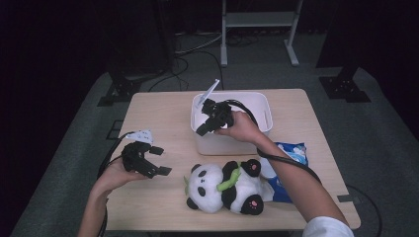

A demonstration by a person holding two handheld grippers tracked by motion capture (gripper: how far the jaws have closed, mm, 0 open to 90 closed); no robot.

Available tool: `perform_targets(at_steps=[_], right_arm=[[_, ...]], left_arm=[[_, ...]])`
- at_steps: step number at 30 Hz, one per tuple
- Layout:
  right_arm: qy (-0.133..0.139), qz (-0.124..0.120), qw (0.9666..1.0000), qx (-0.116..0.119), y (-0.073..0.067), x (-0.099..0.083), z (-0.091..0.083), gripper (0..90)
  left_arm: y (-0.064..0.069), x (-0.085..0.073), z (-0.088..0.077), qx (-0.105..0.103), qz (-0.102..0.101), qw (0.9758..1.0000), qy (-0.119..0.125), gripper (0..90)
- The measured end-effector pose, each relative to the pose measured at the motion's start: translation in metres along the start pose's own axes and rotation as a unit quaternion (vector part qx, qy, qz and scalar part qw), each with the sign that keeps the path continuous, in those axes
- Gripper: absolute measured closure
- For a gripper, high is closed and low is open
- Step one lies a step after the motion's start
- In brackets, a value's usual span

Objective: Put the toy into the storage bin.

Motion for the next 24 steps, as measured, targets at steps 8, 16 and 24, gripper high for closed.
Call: perform_targets(at_steps=[8, 16, 24], right_arm=[[-0.003, -0.006, 1.0000, -0.005, -0.005, 0.007, 0.005, 86.0], [-0.003, -0.011, 0.9998, 0.015, -0.012, 0.016, 0.013, 85.2], [0.013, -0.004, 0.9998, 0.014, -0.015, 0.010, -0.001, 72.7]], left_arm=[[0.001, 0.000, 0.001, -0.004, 0.002, 1.0000, 0.000, 8.7], [0.001, 0.000, 0.001, -0.002, 0.001, 1.0000, 0.003, 8.7], [-0.001, -0.002, 0.001, 0.000, 0.000, 1.0000, -0.001, 8.7]])
Point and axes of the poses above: each handheld gripper's, and its own axes: z roughly forward along the jaws, x roughly out of its top, y roughly to its right, the point moved 4 cm from there along z, roughly forward along the jaws, and after that the axes turned 1 degree about -y, right-handed, at the moved point
